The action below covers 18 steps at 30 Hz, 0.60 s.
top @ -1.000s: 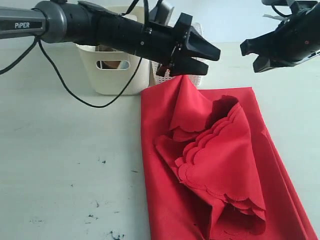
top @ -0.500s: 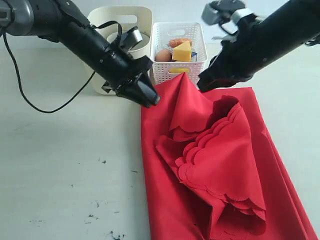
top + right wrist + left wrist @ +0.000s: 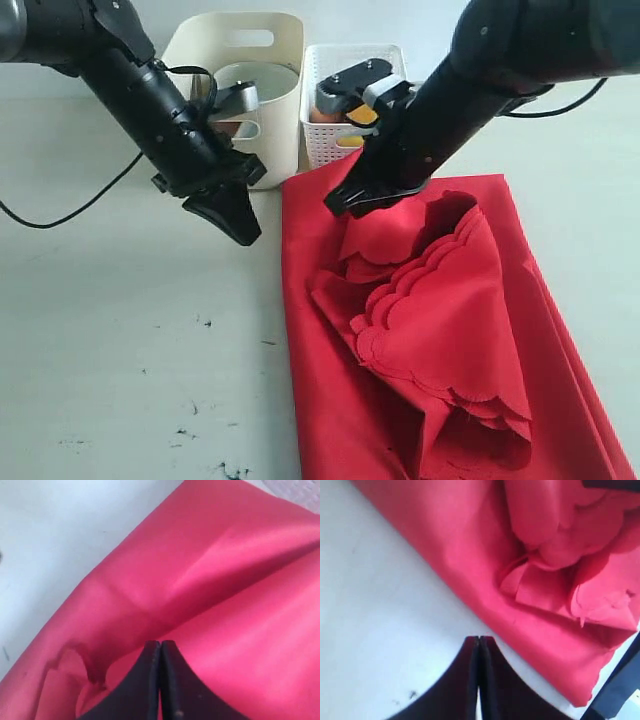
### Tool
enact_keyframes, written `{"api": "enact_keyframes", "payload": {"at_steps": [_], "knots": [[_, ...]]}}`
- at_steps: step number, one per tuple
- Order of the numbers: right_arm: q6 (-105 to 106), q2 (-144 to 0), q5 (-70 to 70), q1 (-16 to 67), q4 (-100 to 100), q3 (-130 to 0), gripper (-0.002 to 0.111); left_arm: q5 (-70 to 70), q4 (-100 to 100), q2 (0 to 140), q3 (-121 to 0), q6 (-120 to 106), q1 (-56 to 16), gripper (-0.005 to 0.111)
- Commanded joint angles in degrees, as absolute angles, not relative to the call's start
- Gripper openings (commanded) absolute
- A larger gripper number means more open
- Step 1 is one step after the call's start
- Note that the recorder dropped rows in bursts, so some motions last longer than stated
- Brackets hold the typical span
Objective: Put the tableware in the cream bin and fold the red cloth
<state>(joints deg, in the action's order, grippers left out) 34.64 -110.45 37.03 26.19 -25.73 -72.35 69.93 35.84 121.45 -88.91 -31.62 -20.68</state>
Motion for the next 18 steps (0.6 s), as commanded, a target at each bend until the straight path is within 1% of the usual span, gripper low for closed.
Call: {"api": "enact_keyframes", "payload": {"at_steps": [1, 6, 10, 13, 18], "knots": [[31.38, -114.37, 36.80, 28.36, -23.15, -75.78, 0.000, 69.11, 28.84, 118.93, -87.33, -26.19, -20.64, 0.000], [22.74, -117.68, 36.42, 30.01, -16.62, -78.90, 0.000, 67.48, 20.06, 117.48, -87.10, -18.33, -20.64, 0.000], [17.26, -119.40, 36.71, 30.01, -12.00, -79.33, 0.000, 66.17, 17.57, 116.58, -86.50, -16.51, -20.64, 0.000], [10.06, -120.15, 38.05, 30.01, -4.59, -79.33, 0.000, 66.17, 17.29, 116.45, -86.50, -16.26, -20.64, 0.000], [-3.38, -119.95, 43.72, 30.01, 13.72, -79.33, 0.000, 66.17, 16.91, 116.41, -86.50, -16.26, -20.64, 0.000]]}}
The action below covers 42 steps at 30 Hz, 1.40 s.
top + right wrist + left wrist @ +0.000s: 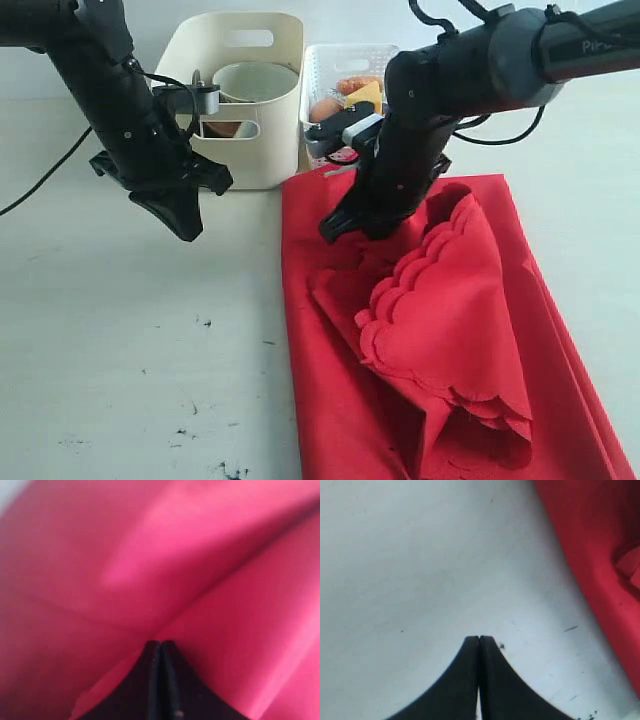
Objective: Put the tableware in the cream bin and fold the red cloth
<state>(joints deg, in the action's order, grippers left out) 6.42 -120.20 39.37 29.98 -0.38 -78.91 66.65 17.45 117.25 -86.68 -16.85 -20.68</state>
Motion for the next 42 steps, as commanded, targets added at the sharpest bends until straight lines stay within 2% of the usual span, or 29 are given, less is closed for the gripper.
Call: {"api": "enact_keyframes", "payload": {"at_steps": [1, 6, 20, 24, 27, 33, 42], "knots": [[-5.99, -119.81, 45.29, 30.01, 18.35, -79.33, 0.000, 66.17, 16.91, 116.41, -86.50, -16.26, -20.64, 0.000], [-13.61, -119.58, 51.43, 28.11, 31.87, -79.33, 0.000, 66.42, 16.90, 116.41, -86.50, -16.26, -20.64, 0.000], [-13.07, -110.29, 52.56, 9.99, 29.12, -79.98, 0.000, 65.56, 16.90, 116.41, -86.50, -16.26, -20.64, 0.000], [4.26, -105.69, 45.32, 10.47, 4.59, -79.98, 0.000, 64.88, 17.05, 116.41, -86.50, -16.26, -20.64, 0.000], [16.27, -108.09, 48.34, 11.50, -10.75, -79.74, 0.000, 64.74, 17.20, 116.41, -86.50, -16.26, -20.64, 0.000], [8.97, -115.25, 50.46, 12.01, 0.84, -75.70, 0.000, 64.74, 17.45, 116.41, -86.50, -16.26, -20.64, 0.000], [4.89, -115.39, 51.50, 12.01, 5.15, -70.59, 0.000, 64.23, 19.52, 116.41, -86.50, -16.81, -20.64, 0.000]]}}
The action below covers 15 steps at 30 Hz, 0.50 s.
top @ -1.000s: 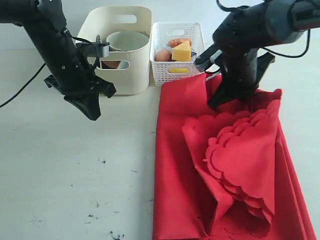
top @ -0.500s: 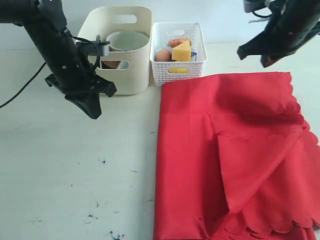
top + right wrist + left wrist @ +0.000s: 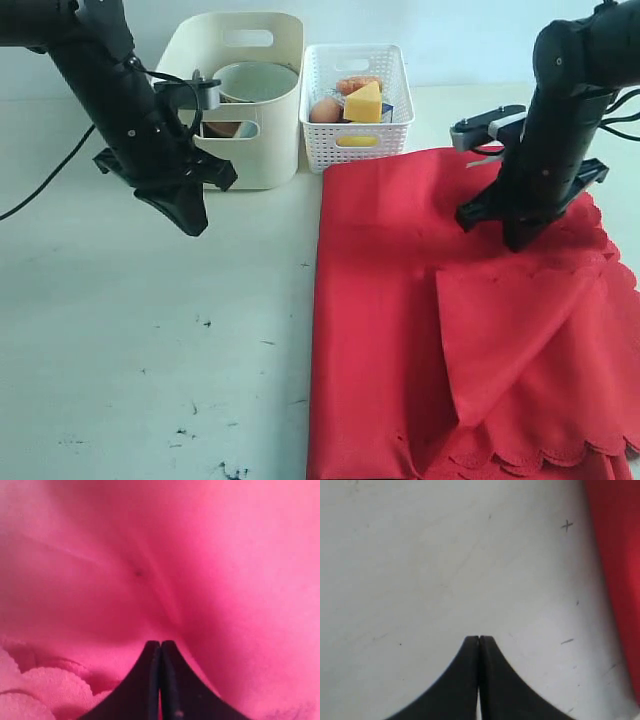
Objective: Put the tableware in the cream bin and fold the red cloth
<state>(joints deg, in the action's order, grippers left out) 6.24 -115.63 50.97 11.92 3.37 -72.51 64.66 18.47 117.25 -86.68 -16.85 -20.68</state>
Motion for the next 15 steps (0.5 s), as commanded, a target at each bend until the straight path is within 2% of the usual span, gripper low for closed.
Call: {"api": "enact_keyframes", "payload": {"at_steps": [1, 15], "knots": [[4.14, -115.39, 51.50, 12.01, 6.00, -69.91, 0.000, 64.23, 19.77, 116.41, -86.50, -16.81, -20.64, 0.000], [1.94, -108.77, 56.47, 12.01, 7.62, -62.51, 0.000, 63.45, 19.88, 116.41, -86.50, -17.29, -20.64, 0.000]]}}
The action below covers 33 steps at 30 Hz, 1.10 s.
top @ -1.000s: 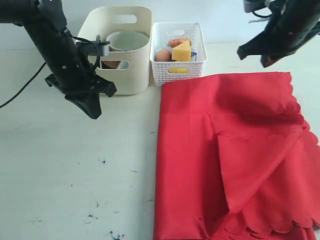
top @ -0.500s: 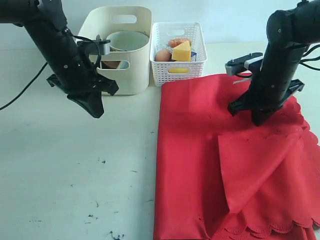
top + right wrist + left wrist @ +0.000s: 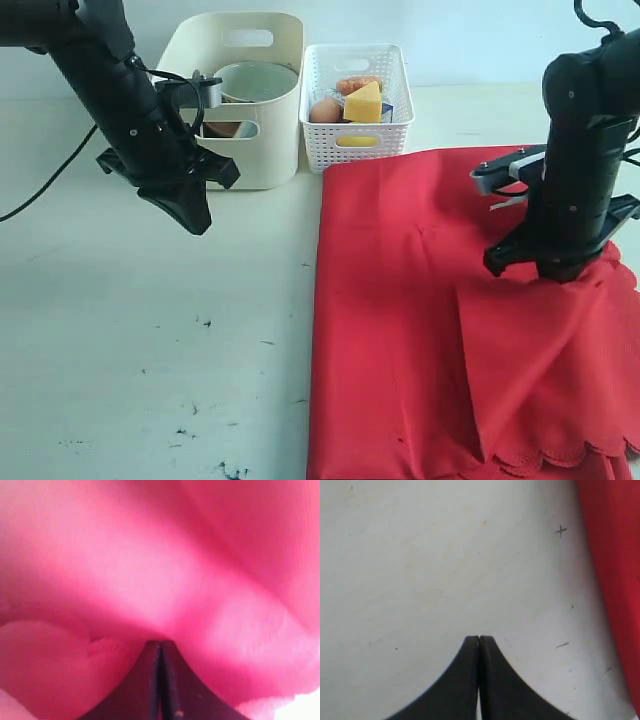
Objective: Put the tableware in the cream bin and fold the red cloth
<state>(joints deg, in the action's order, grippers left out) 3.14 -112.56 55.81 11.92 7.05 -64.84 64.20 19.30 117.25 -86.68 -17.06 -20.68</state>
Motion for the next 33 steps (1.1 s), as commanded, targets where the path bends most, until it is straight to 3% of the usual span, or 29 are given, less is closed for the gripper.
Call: {"api": "enact_keyframes", "payload": {"at_steps": [1, 13, 21, 33], "knots": [[1.83, -108.06, 56.74, 12.01, 7.62, -61.64, 0.000, 63.32, 19.88, 116.41, -86.50, -17.29, -20.64, 0.000], [-2.13, -103.40, 61.01, 12.01, 8.95, -50.22, 0.000, 62.76, 20.35, 116.32, -84.44, -17.77, -20.64, 0.000], [-9.80, -93.48, 68.24, 12.01, 16.53, -49.29, 0.000, 63.68, 25.91, 115.27, -84.15, -20.80, -20.75, 0.000], [-6.32, -79.38, 57.98, 12.01, 7.94, -49.79, 0.000, 63.50, 35.19, 113.77, -84.15, -33.56, -28.38, 0.000]]}}
